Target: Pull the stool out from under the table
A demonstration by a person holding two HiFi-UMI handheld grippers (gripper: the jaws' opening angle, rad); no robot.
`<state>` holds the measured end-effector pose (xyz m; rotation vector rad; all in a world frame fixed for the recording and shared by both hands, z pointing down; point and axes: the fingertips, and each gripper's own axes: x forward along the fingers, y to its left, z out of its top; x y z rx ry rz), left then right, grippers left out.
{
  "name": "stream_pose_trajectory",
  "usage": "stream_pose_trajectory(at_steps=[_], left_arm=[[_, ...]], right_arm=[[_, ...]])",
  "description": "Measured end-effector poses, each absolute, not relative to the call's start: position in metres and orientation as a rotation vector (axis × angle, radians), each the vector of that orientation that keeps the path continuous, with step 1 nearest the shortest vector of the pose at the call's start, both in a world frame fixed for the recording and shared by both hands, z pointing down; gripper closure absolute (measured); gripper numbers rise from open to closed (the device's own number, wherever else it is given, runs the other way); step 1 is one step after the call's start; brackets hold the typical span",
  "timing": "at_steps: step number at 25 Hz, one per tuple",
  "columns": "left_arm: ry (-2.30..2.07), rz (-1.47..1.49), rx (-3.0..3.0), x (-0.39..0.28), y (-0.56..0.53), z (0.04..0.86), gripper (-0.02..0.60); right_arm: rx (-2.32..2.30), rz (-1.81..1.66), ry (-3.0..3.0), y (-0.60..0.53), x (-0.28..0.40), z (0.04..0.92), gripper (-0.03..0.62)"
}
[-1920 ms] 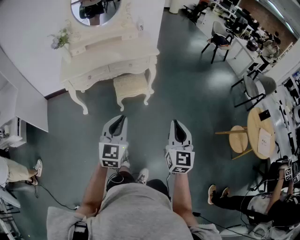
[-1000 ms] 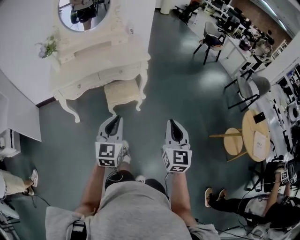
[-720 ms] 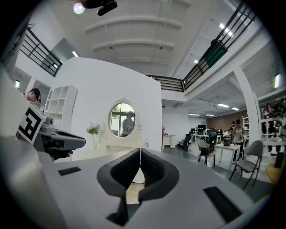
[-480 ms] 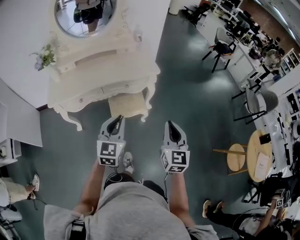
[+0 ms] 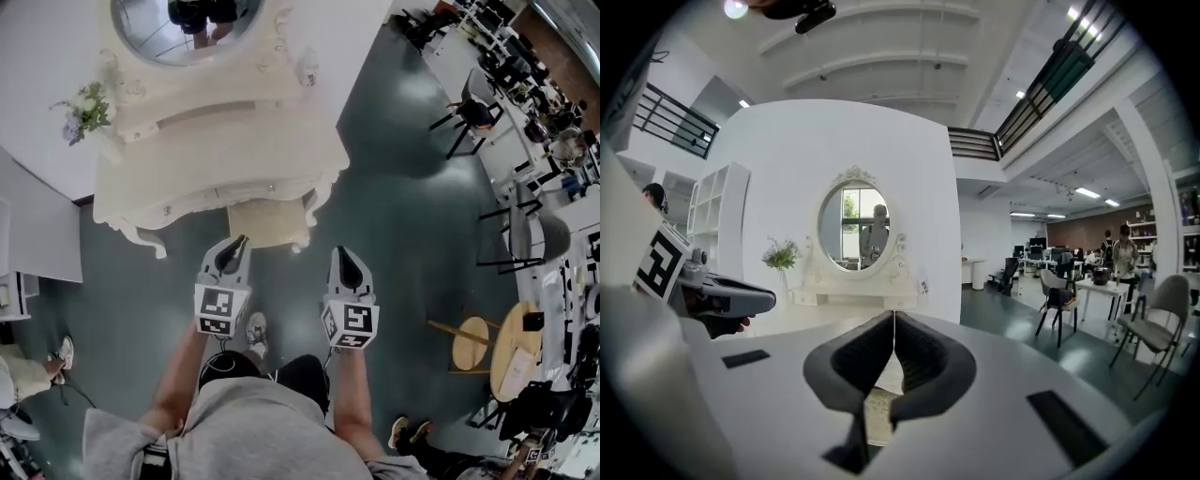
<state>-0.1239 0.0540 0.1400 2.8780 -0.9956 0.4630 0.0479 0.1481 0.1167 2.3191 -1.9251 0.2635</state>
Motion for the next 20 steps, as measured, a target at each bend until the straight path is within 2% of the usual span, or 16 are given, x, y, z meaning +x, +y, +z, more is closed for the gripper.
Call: stream_pose_trajectory(at_steps=[7,20], left_arm=[[-1.033,0.535,2.811,-0.117,0.007,0.188,0.558],[-1.194,0.592,2.575,-0.100,-0.048,0.348,0.558]], right_arm=[[2.213,0.372,-1.971,0.085,0.059,0.173,0.579],[1.989,0.591,-2.055,-0.002,0.099,0.346,0.579]])
